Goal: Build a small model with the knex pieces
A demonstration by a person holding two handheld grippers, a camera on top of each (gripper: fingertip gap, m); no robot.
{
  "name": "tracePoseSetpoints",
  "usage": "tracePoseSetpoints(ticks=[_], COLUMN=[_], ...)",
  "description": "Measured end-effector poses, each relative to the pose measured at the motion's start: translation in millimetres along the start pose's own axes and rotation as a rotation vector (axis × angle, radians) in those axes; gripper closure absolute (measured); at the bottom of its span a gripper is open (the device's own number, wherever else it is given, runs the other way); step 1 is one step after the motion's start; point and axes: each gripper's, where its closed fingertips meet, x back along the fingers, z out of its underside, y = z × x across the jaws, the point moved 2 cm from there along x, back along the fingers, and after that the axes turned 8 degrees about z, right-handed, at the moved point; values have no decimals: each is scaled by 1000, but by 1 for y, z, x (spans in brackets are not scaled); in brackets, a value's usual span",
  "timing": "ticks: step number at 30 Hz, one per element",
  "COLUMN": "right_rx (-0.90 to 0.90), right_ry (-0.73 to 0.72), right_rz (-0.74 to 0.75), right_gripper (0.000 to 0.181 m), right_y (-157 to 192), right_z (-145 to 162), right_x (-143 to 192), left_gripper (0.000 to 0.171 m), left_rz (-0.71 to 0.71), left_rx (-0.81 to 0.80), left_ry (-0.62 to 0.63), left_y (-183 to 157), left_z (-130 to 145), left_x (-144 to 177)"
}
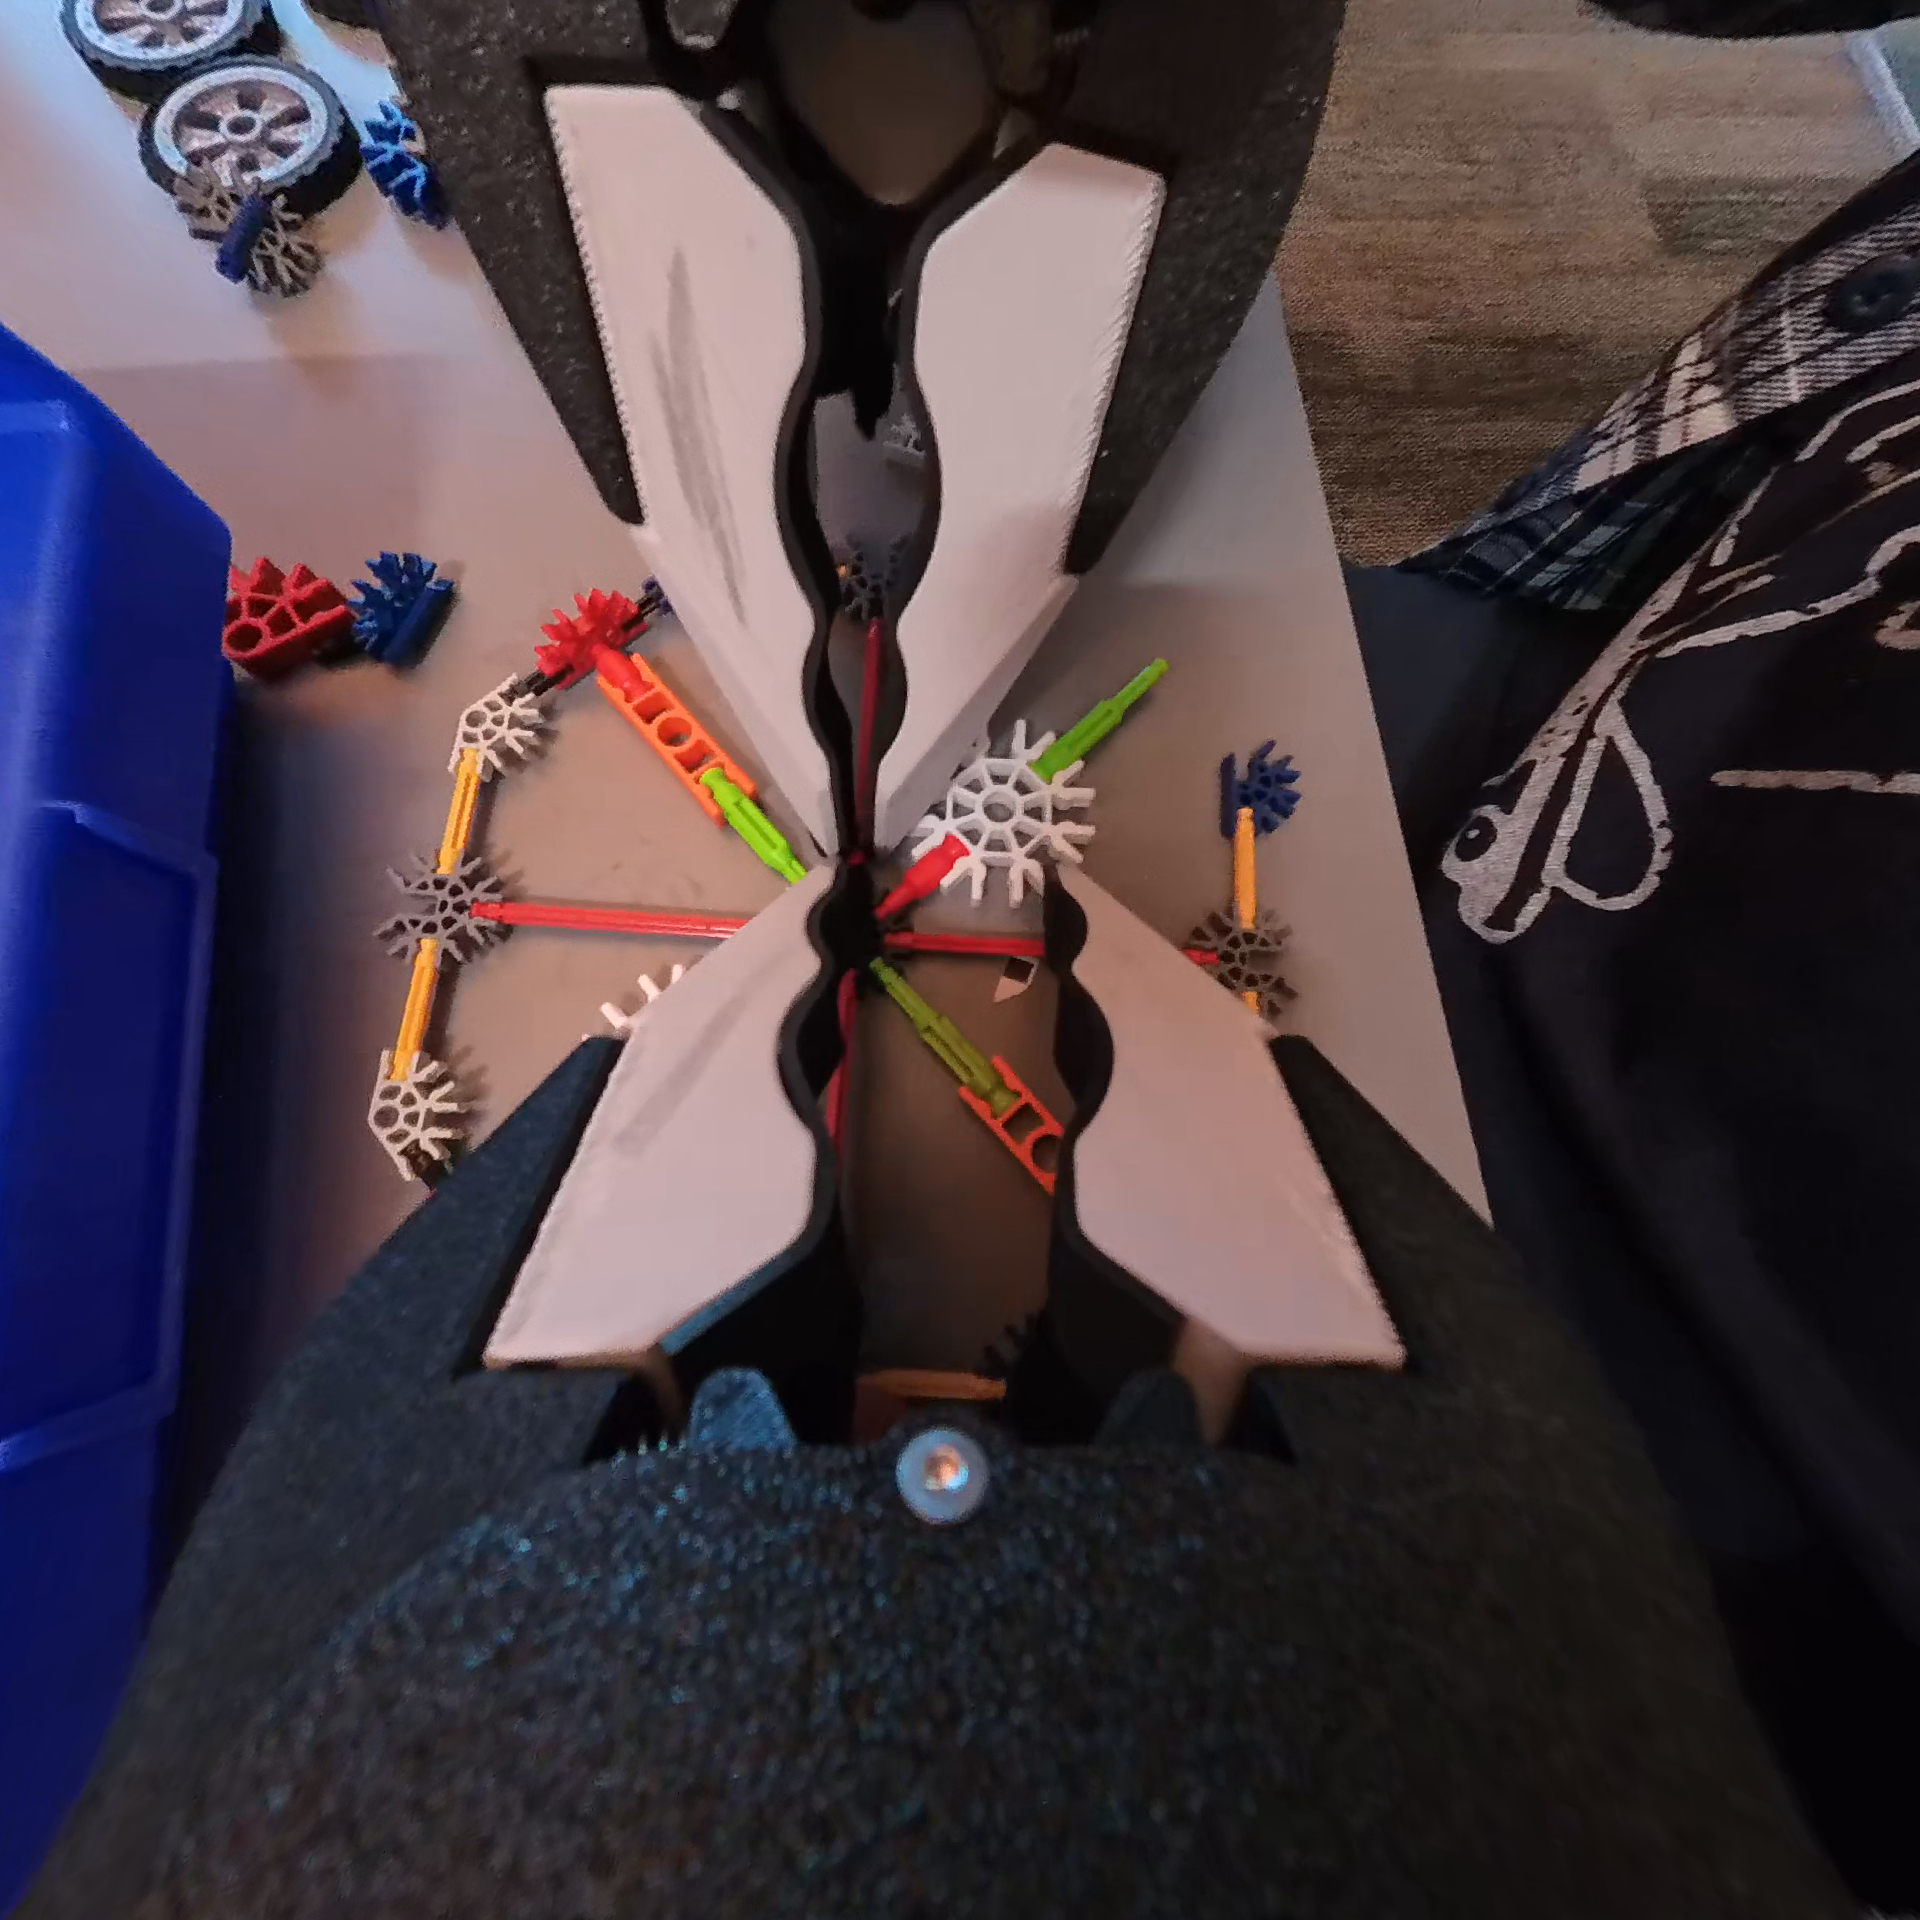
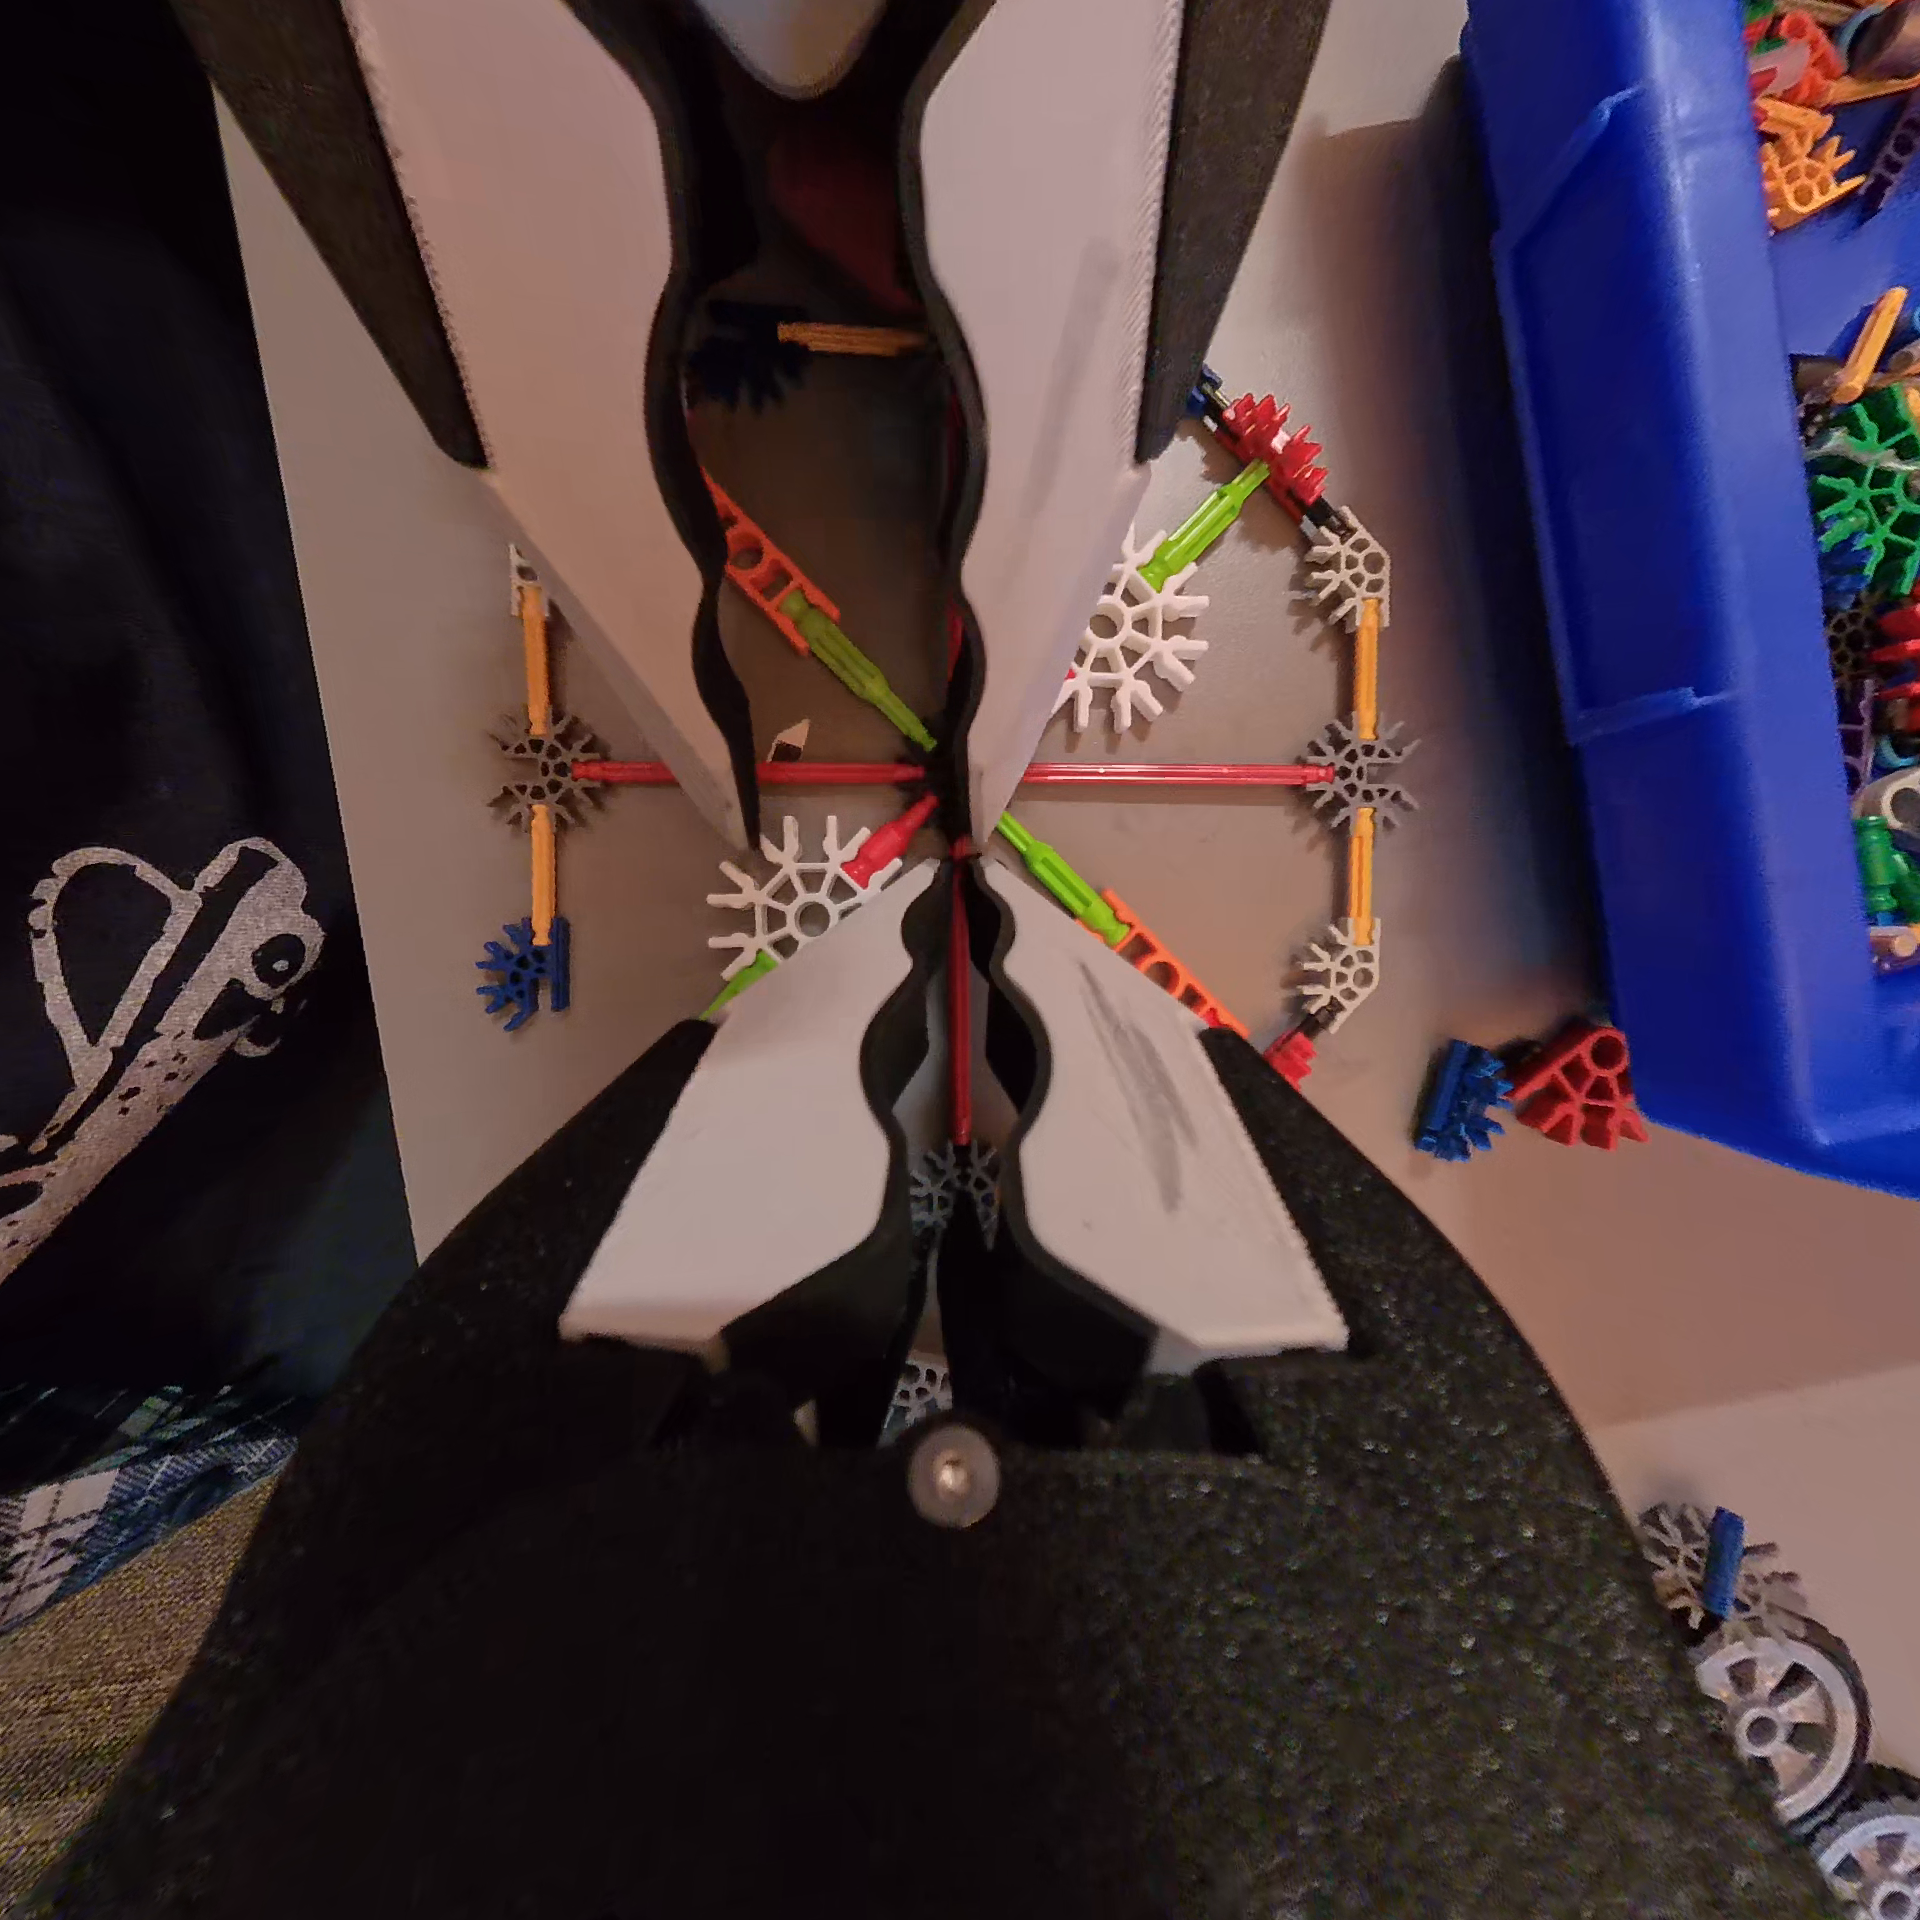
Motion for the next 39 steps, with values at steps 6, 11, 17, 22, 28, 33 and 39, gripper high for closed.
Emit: tracePoseSetpoints(ticks=[6, 11, 17, 22, 28, 33, 39], right_rx=[0, -1, -1, -1, 2, 3, 4], right_ry=[-5, -8, -10, -10, -6, -8, -5], right_rz=[-2, -3, -4, -3, 0, 1, 2], right_gripper=[179, 179, 179, 179, 179, 179, 179], right_y=[0, 0, 0, 0, 0, 0, 0], right_z=[0, 0, 0, 0, 0, 0, 0], right_x=[0, 0, 0, 0, 0, 0, 0], left_gripper=[136, 141, 138, 137, 135, 135, 132], left_rz=[0, -5, -21, -19, -44, -53, -55], left_rx=[-11, -38, -35, -39, -56, -68, -86], left_ry=[-4, -21, -12, -8, 23, 23, 30], left_y=[-1, -3, -1, -2, 0, 0, -2], left_z=[-1, -3, -2, -2, 1, 1, 1], left_x=[0, 1, 0, -1, -2, -3, -3])
